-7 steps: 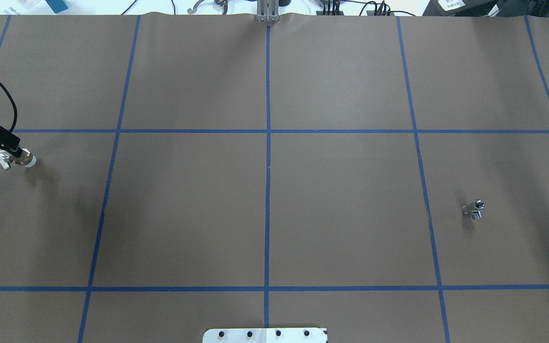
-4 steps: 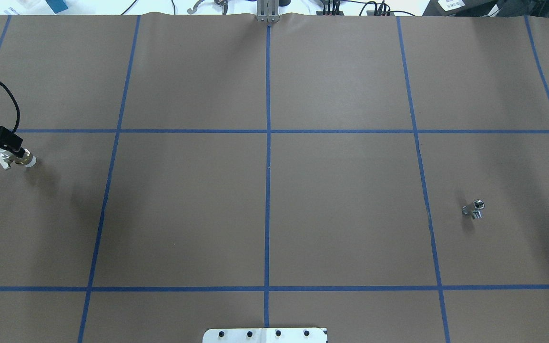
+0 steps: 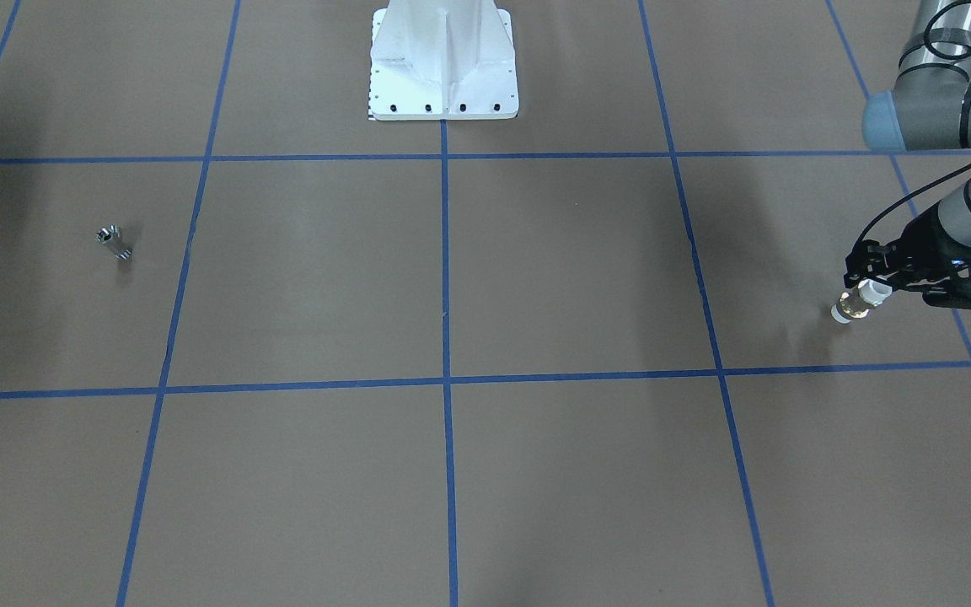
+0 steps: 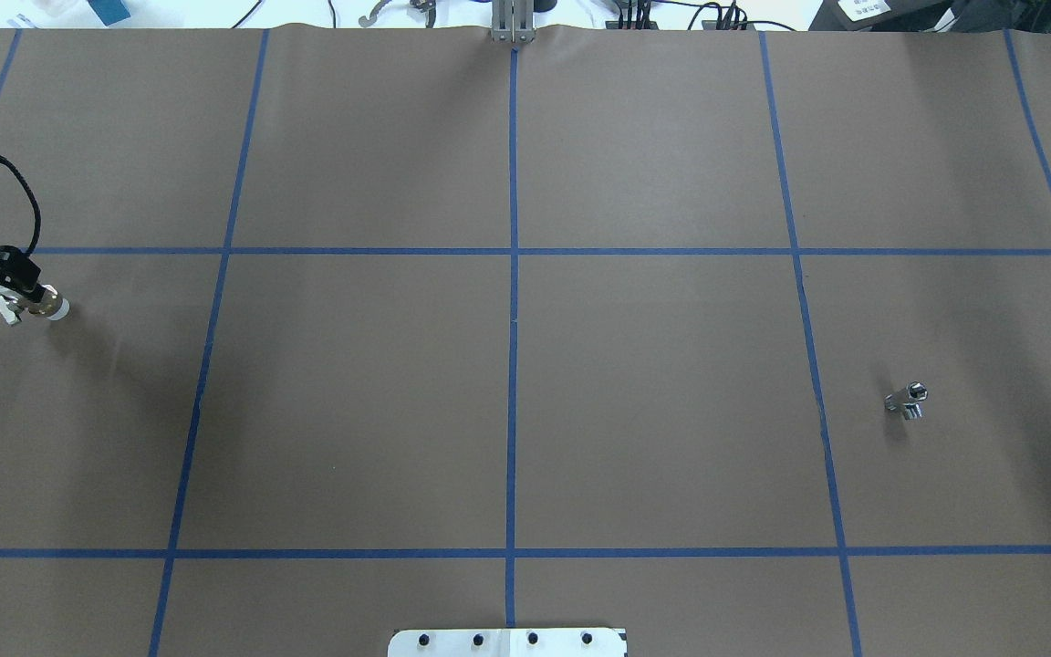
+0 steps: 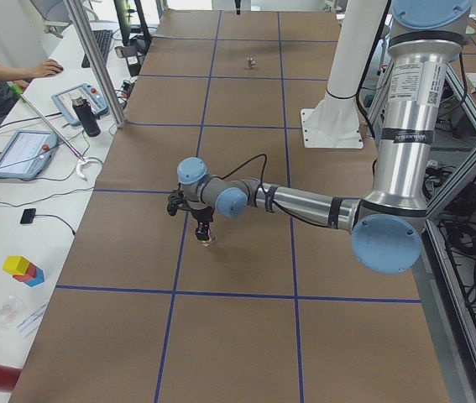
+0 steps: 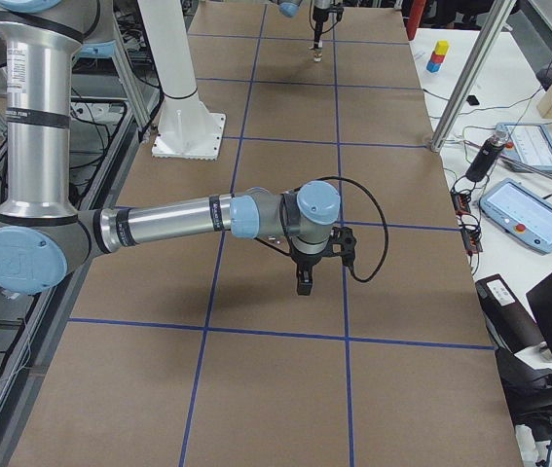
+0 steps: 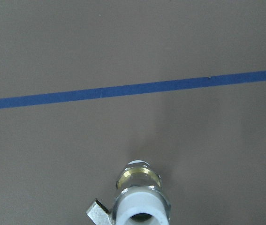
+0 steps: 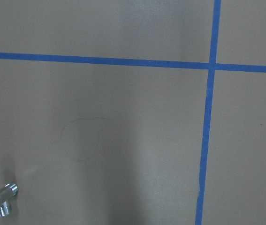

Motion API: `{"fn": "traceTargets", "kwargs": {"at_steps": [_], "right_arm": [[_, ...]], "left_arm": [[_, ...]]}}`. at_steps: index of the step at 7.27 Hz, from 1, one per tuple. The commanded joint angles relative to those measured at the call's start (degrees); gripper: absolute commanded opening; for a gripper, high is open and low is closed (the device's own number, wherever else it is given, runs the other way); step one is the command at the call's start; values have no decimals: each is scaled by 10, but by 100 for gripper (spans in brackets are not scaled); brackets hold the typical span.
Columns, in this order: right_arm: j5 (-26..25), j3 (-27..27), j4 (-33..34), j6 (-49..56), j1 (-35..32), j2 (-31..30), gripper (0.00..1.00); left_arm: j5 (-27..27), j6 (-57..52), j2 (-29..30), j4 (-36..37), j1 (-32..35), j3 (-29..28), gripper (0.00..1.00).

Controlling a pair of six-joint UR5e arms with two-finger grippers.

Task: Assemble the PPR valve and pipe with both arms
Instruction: 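Close the left gripper around the white valve body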

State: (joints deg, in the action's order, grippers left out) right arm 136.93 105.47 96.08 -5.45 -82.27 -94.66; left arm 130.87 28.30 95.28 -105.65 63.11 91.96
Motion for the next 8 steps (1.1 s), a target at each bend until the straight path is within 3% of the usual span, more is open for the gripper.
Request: {"fn": "traceTargets", "kwargs": {"at_steps": [1, 7, 8], "right_arm": [[0, 0, 0, 0, 0, 0, 100], [0, 0, 0, 0, 0, 0, 100], [0, 0, 1, 0, 0, 0, 100]], "left_arm": [[0, 0, 3, 1, 0, 0, 68], [0, -1, 2, 1, 1, 0, 67], [0, -1, 1, 1, 1, 0, 60]]}}
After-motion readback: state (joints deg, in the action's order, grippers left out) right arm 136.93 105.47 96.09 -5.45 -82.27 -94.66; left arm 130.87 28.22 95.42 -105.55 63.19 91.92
